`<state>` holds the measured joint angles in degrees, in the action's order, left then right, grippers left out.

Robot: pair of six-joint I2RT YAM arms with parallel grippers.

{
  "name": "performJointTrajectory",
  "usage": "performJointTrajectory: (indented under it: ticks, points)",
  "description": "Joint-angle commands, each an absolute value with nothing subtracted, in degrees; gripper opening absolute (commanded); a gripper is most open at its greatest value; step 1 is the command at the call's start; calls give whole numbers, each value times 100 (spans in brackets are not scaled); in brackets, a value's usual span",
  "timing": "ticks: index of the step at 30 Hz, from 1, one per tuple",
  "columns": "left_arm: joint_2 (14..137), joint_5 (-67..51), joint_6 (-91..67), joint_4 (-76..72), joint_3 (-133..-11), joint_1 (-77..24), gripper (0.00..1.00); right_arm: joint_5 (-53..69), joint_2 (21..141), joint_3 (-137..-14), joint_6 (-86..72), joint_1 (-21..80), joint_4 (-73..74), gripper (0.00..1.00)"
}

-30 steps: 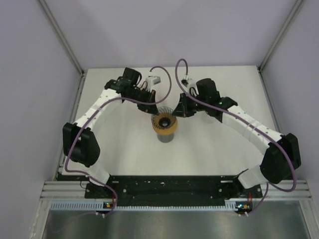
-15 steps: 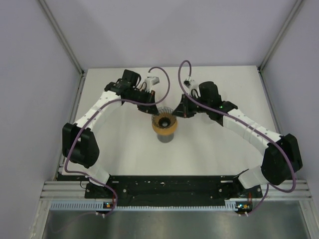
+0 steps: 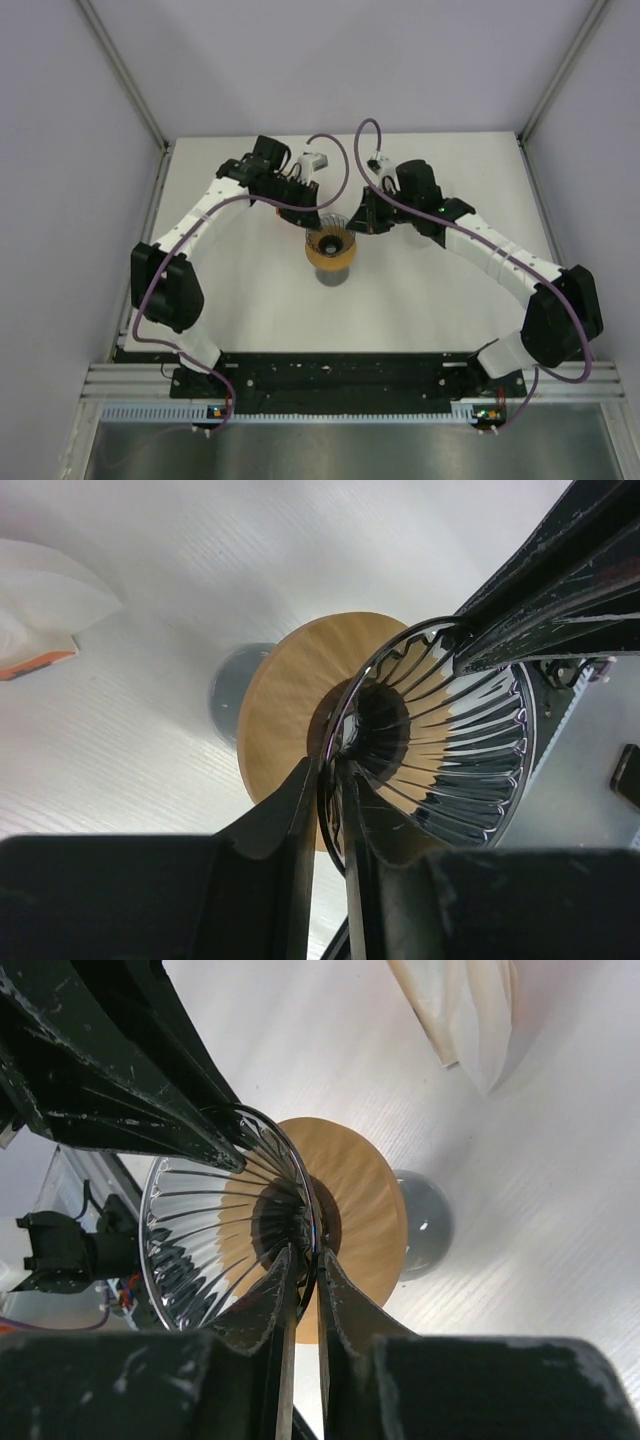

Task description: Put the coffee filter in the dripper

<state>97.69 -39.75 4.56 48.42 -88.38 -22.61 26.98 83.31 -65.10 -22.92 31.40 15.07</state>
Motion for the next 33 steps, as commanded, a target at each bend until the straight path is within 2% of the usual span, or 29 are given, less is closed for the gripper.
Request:
performJointTrajectory:
  ticks: [1, 6, 12, 16, 25, 28, 33]
  points:
    - [10002, -3551, 932, 5168, -9210, -2355, 22, 2188, 8613, -6881, -1670, 3208, 2461, 13]
    - [9941, -3542, 940, 5273, -9579, -2338, 31, 2346, 8666, -7373, -1661, 3269, 2575, 25]
    - [9809, -3586, 949, 5422, -9931, -2312, 48, 2461, 8648, -7690, -1608, 3278, 2637, 34]
    - [9756, -3700, 932, 5528, -10291, -2250, 54, 2610, 8648, -7831, -1591, 3278, 2654, 40]
    - [9948, -3446, 386, 4729, -10739, -1337, 54, 2628, 8192, -8147, -1249, 3270, 2812, 48]
    - [10413, -3549, 1279, 5026, -11152, -1327, 58, 2391, 7964, -8139, -1047, 3252, 2926, 52]
    - [11178, -3350, 2679, 5143, -11514, -1450, 60, 2180, 7752, -8007, -879, 3120, 3120, 54]
